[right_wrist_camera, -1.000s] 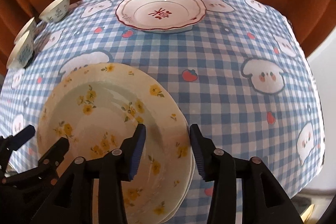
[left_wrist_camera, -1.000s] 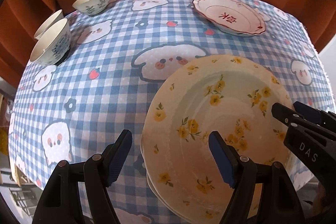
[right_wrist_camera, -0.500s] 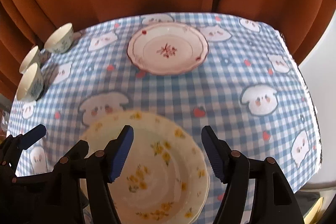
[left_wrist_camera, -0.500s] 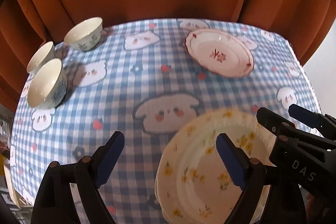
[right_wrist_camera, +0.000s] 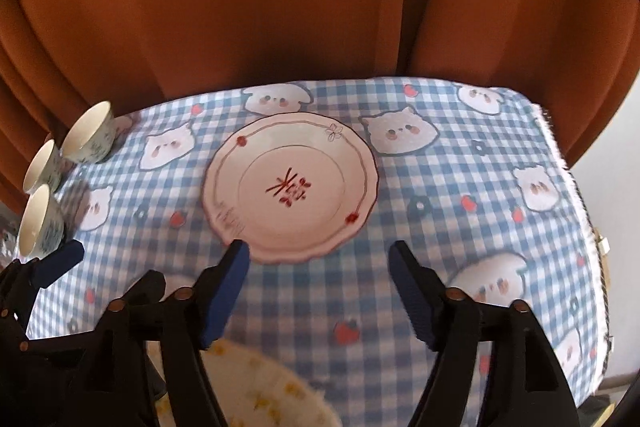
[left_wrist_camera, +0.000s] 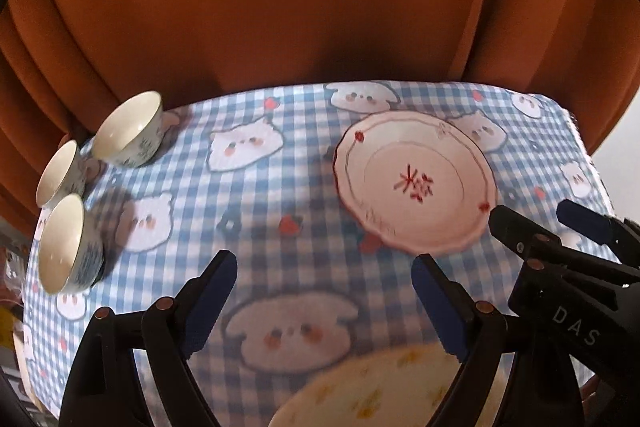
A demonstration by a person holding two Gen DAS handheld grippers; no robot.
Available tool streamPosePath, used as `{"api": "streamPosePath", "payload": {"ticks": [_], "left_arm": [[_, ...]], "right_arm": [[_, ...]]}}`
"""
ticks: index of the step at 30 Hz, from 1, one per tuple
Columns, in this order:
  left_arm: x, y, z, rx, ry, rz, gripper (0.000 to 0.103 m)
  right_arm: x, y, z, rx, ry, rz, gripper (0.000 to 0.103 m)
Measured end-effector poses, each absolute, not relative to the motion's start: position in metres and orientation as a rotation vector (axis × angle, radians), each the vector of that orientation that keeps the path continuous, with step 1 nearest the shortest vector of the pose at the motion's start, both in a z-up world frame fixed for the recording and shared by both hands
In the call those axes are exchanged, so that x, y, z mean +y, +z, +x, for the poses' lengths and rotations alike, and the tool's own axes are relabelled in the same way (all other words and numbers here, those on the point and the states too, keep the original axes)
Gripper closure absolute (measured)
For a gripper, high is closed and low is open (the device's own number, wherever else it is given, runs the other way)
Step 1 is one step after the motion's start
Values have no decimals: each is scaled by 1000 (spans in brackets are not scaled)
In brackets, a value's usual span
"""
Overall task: Organize plates and bowls
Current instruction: 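Move the left tool to the small red-rimmed plate while the right tool holds the stack, then grasp the rim of the red-rimmed plate with the left tool and lift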
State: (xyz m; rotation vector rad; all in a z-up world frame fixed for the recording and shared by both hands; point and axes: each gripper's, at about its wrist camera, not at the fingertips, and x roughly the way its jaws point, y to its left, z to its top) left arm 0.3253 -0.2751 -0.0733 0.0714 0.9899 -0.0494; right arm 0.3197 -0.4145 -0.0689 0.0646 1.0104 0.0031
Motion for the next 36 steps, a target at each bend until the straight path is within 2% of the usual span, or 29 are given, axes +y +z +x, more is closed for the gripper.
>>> {"api": "streamPosePath", "payload": {"ticks": [6, 17, 27, 30, 36], "left_arm": [[-292, -92, 364, 1001, -36, 68, 13], [-313, -132, 415, 1017, -40, 72, 15], [-322, -158, 437, 1077, -47, 84, 34], [-322, -159, 437, 1073, -37, 105, 39], [-317, -158, 434, 1086, -39, 93, 44]], "right_arm": [[-434, -83, 359, 989, -18, 71, 18], [-444, -117, 419, 1017, -5, 8, 19], [-444, -150, 445, 1097, 51, 93, 19], [-440, -156, 447, 1110, 70, 99, 23], [-432, -155, 447, 1115, 41, 84, 26]]}}
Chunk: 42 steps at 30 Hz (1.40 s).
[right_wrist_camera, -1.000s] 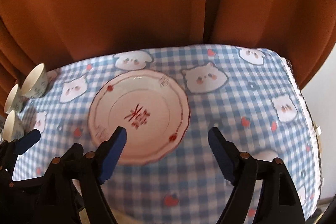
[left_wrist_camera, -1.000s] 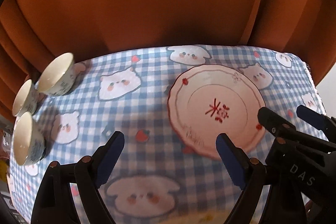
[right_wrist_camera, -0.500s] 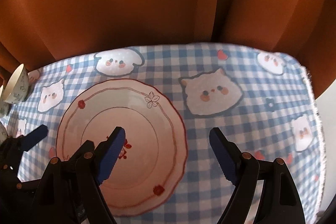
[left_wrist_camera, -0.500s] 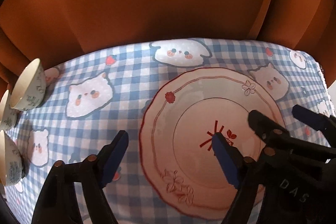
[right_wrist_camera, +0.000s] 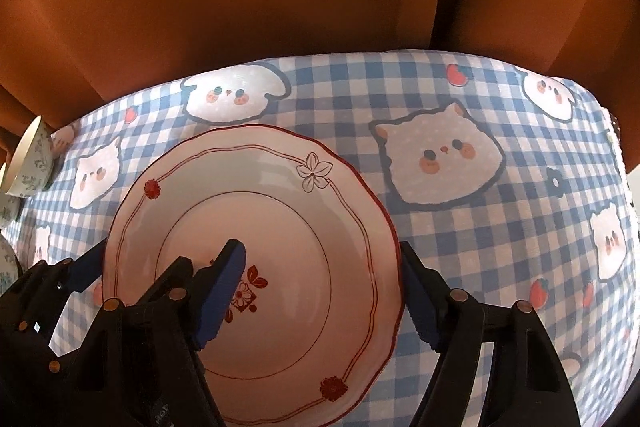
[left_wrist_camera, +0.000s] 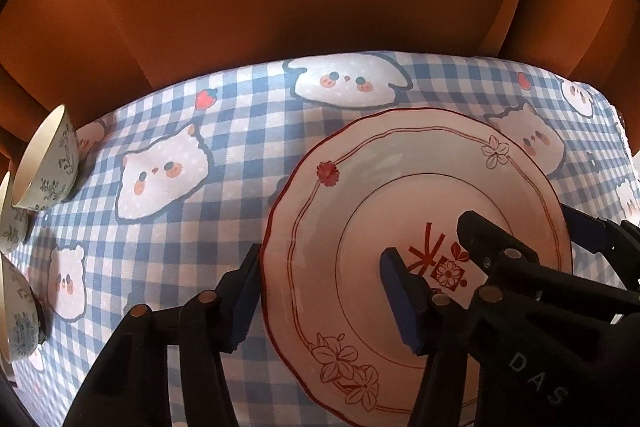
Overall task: Organize plates and bowls
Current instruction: 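Grasp the rim of the red-rimmed plate with the left tool and lift, then bring the red-rimmed plate onto the yellow-flower plates held by the right tool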
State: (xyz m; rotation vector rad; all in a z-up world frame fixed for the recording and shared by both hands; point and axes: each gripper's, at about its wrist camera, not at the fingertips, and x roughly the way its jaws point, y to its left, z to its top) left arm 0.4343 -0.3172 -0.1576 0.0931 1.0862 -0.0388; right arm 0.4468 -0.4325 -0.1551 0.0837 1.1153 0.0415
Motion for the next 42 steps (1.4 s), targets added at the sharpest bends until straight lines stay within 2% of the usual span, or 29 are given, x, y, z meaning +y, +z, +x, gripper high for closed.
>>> {"api": "streamPosePath", "payload": {"ticks": [15, 17, 19, 22, 24, 33, 42], "left_arm": [[-272, -153, 404, 1121, -34, 59, 45], [-272, -151, 405, 1114, -34, 59, 45], [-274, -150, 406, 1110, -33, 54, 45], [-273, -149, 406, 1104, -24, 42, 46], [-270, -149, 409, 1108, -7, 21, 52], [-273, -140, 407, 1093, 17, 35, 51], [-262, -105, 393, 1037, 8, 30, 52]], "right_arm": [[-391, -154, 414, 1159, 90, 88, 26], [-393, -156, 414, 1164, 88, 94, 32], [-396, -157, 415, 1160, 60, 75, 47], [-401, -159, 417, 1161, 54, 80, 54], [-400, -162, 417, 1166, 38, 46, 58], [-394, -159, 414, 1158, 15, -4, 58], [-391, -123, 405, 1112, 7, -11, 58]]}}
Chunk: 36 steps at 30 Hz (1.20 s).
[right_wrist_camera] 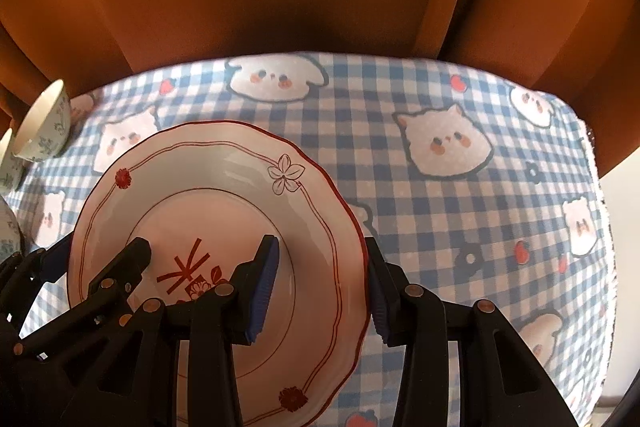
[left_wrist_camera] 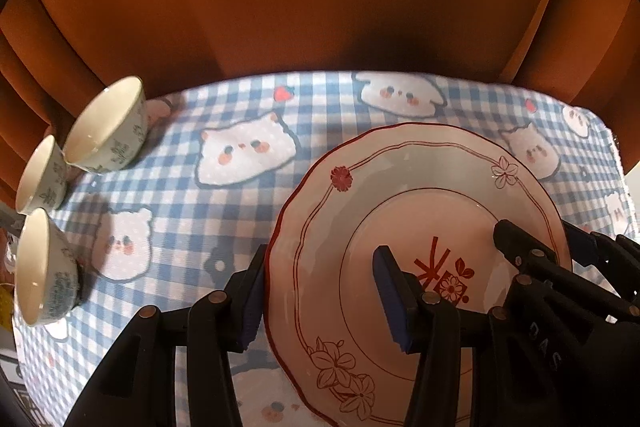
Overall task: Organize plates and bowls
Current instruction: 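Bring the red-rimmed plate onto the yellow-flower plates held by the right tool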
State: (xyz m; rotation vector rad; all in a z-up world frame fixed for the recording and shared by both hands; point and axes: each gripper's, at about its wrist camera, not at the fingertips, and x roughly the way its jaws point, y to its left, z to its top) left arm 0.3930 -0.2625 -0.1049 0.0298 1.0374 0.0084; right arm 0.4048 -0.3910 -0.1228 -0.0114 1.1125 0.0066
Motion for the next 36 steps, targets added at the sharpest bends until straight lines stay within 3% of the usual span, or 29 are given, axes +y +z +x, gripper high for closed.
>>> {"api": "streamPosePath", "payload": {"ticks": [17, 36], "left_arm": [[-233, -44, 310, 930, -51, 5, 52], [-230, -61, 224, 980, -172, 50, 52]], "right_arm": [[-367, -48, 327, 1032, -41, -16, 58], [-358, -48, 217, 1046, -148, -10, 58]]}}
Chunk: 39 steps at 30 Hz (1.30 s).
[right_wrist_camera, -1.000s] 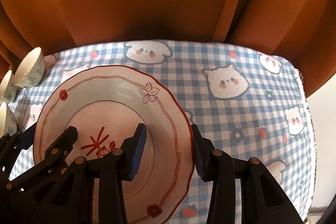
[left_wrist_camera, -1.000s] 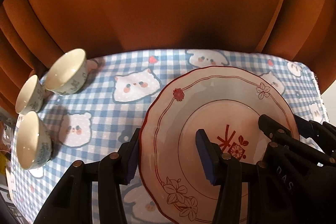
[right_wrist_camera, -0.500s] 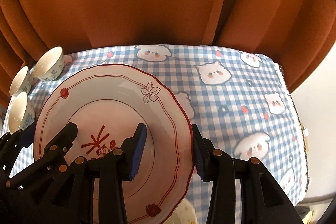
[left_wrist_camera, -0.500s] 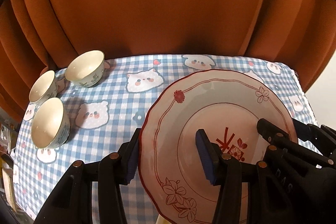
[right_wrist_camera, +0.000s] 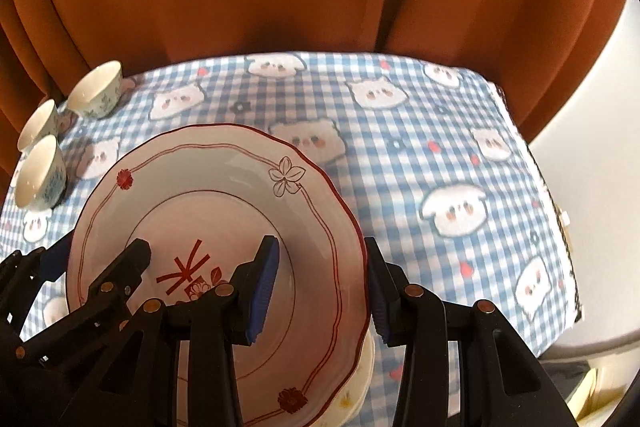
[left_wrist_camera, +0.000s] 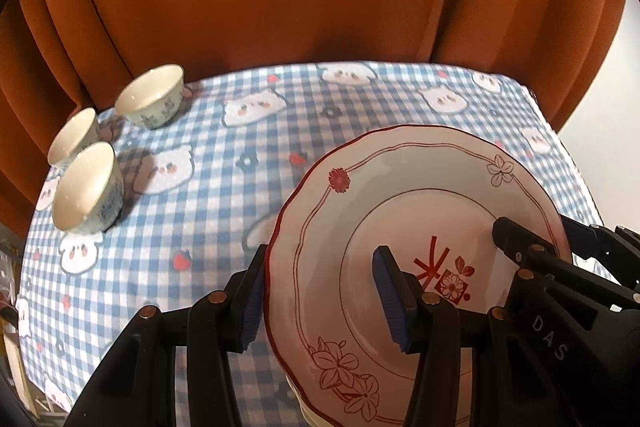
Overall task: Organize plates and bowls
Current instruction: 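Bring the red-rimmed plate onto the yellow-flower plates held by the right tool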
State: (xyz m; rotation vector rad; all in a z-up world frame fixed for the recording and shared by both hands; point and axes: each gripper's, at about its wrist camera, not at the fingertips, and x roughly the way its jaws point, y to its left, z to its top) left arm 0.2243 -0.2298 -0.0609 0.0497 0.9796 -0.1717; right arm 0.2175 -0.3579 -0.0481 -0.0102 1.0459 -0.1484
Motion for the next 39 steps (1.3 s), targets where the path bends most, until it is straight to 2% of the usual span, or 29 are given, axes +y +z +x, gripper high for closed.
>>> {"api": "streamPosePath", "payload": {"ticks": [25, 39], "left_arm": [[-256, -119, 196, 1132, -166, 87, 51], [-274, -127, 191, 1076, -113, 218, 51]], "right_arm": [[-384, -112, 188, 1199, -124, 10, 58], [-397, -130, 189, 1222, -127, 71, 58]]}}
